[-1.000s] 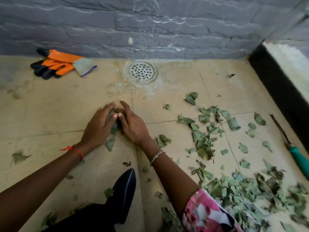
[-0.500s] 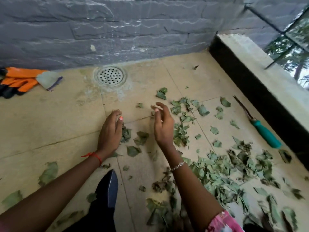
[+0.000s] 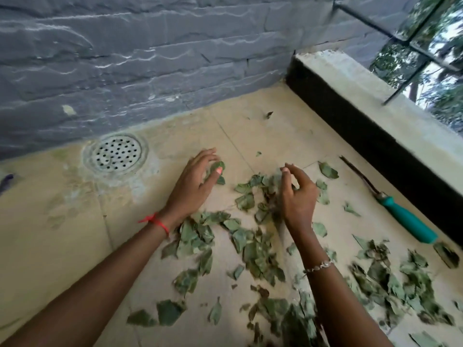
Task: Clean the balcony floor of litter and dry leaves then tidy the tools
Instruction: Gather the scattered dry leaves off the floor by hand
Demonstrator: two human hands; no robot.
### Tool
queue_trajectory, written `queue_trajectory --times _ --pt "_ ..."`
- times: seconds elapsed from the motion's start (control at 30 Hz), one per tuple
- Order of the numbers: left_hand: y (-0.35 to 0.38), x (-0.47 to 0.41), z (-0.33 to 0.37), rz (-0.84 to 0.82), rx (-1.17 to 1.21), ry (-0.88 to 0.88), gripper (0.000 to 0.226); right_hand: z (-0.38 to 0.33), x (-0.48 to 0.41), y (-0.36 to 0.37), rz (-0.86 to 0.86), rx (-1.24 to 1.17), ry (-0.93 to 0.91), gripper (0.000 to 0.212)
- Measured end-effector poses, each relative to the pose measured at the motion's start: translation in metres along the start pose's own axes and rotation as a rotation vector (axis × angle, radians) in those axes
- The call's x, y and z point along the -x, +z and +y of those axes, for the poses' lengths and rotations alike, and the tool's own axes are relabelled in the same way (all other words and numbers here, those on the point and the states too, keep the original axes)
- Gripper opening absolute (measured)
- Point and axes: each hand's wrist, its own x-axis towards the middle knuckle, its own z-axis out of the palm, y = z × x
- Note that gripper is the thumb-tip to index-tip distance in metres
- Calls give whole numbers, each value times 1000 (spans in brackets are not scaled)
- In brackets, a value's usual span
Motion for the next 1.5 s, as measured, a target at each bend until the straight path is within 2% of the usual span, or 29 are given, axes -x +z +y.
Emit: queue_trajectory --times 0.07,0.17,0.33,0.43,0.53,0.67,0.8,0.87,0.93,1.0,1.07,1.17,1.23,1.37,1.43,1.5 --pt "2 -45 -20 -105 -110 39 34 6 -33 16 -4 18 -13 24" --pt "8 -82 -39 -138 -136 9 31 3 -78 36 -134 114 -58 26" --pt "12 -86 -47 -120 -209 25 54 8 -156 73 -427 284 -126 48" --pt "11 -89 -49 -137 -204 27 66 17 -181 89 -504 330 -133 50" --pt "11 -87 -47 -137 -187 34 72 21 -169 89 -507 329 -200 43" --pt "7 -90 -44 -145 -139 48 69 13 -117 78 -510 162 -285 30" --pt "4 -84 -42 -188 -78 24 68 5 -63 47 -625 19 -238 30" --pt "4 -82 -41 -208 -56 28 66 2 -52 30 -523 -119 -105 32" --pt "4 -76 -38 -227 -28 15 64 3 -49 9 -311 -190 1 32" --pt "5 -75 -34 -241 27 -41 63 9 -58 -7 -106 -41 18 30" --pt "7 -71 -29 -245 95 -118 64 24 -70 -21 -23 170 46 31" --pt "16 -56 -21 -287 46 -157 61 55 -80 -34 -117 398 122 44" --pt "22 -43 -15 -318 8 -154 62 64 -70 -33 -211 445 118 51" --pt "30 -31 -3 -370 71 -161 58 44 -34 -6 -378 345 -34 50" --pt "27 -21 1 -387 137 -179 54 24 -9 2 -462 184 -137 49" --pt "21 -18 4 -392 191 -200 53 13 4 7 -429 -25 -124 46"
